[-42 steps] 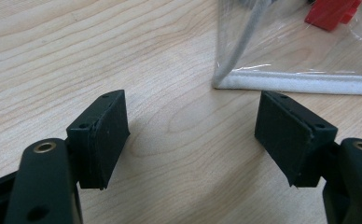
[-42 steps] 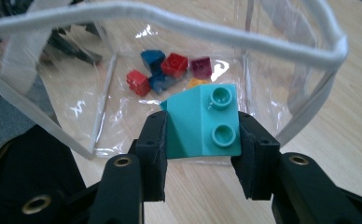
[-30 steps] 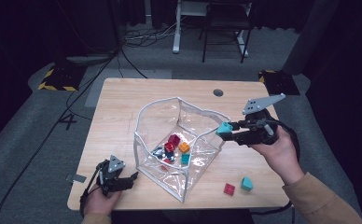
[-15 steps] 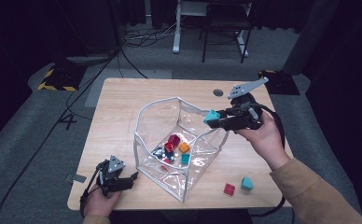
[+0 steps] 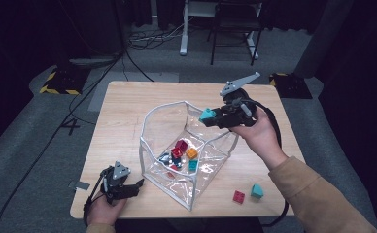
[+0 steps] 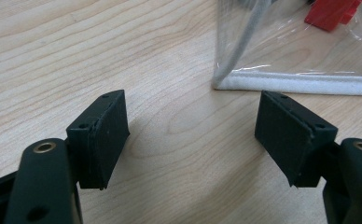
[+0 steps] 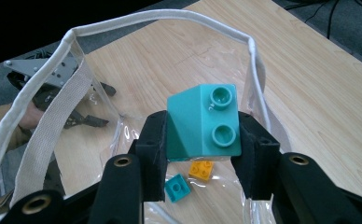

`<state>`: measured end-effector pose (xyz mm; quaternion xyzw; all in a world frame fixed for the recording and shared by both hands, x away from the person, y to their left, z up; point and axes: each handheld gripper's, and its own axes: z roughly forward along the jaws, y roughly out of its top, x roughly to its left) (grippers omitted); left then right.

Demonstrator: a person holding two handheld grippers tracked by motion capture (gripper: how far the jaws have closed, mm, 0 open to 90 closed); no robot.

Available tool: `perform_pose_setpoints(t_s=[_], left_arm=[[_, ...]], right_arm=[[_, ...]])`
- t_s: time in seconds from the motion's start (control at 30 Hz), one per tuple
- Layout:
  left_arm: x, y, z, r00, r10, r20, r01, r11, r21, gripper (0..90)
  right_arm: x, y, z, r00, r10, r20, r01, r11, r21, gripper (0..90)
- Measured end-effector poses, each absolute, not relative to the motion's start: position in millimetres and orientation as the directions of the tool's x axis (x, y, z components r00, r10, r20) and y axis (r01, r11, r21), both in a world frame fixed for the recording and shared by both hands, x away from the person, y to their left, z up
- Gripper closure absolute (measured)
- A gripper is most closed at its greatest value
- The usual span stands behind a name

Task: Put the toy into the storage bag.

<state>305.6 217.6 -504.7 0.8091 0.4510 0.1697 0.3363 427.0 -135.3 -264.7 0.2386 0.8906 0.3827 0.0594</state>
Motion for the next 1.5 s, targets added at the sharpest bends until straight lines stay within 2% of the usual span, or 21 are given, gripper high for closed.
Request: perform_pose_setpoints(t_s=[0.53,0.7,0.9,1.17,1.23,1.3,1.33,1.4,1.5], left_arm=[[306,218,-505,0.536,0.843,-0.029,0.616,-0.367,0.697,26.1],[306,218,-505,0.536,0.844,-0.029,0.616,-0.367,0.697,26.1],[306,218,-505,0.537,0.843,-0.029,0.615,-0.367,0.698,26.1],[306,218,-505,0.537,0.843,-0.029,0.615,-0.368,0.697,26.1],[306,218,-505,0.537,0.843,-0.029,0.615,-0.368,0.697,26.1],[306,218,-505,0.537,0.843,-0.029,0.615,-0.367,0.697,26.1],[306,218,-505,0.537,0.843,-0.029,0.615,-0.367,0.697,26.1],[306,218,-505,0.537,0.843,-0.029,0.615,-0.368,0.697,26.1],[306,218,-505,0.537,0.843,-0.029,0.615,-0.368,0.697,26.1]], right_arm=[[446,-85,-295,-0.882,0.461,0.094,0.409,0.653,0.637,58.9],[449,-79,-304,-0.873,0.478,0.095,0.428,0.66,0.617,58.9],[455,-74,-319,-0.841,0.535,0.084,0.489,0.684,0.541,58.9],[454,-74,-324,-0.834,0.546,0.083,0.509,0.701,0.5,58.7],[453,-75,-326,-0.832,0.547,0.093,0.515,0.699,0.496,55.2],[453,-76,-327,-0.83,0.551,0.086,0.515,0.698,0.497,45.2],[453,-76,-327,-0.83,0.551,0.086,0.515,0.698,0.497,45.2],[450,-80,-322,-0.83,0.551,0.085,0.508,0.684,0.523,38.8],[447,-85,-316,-0.836,0.542,0.086,0.492,0.672,0.553,38.0]])
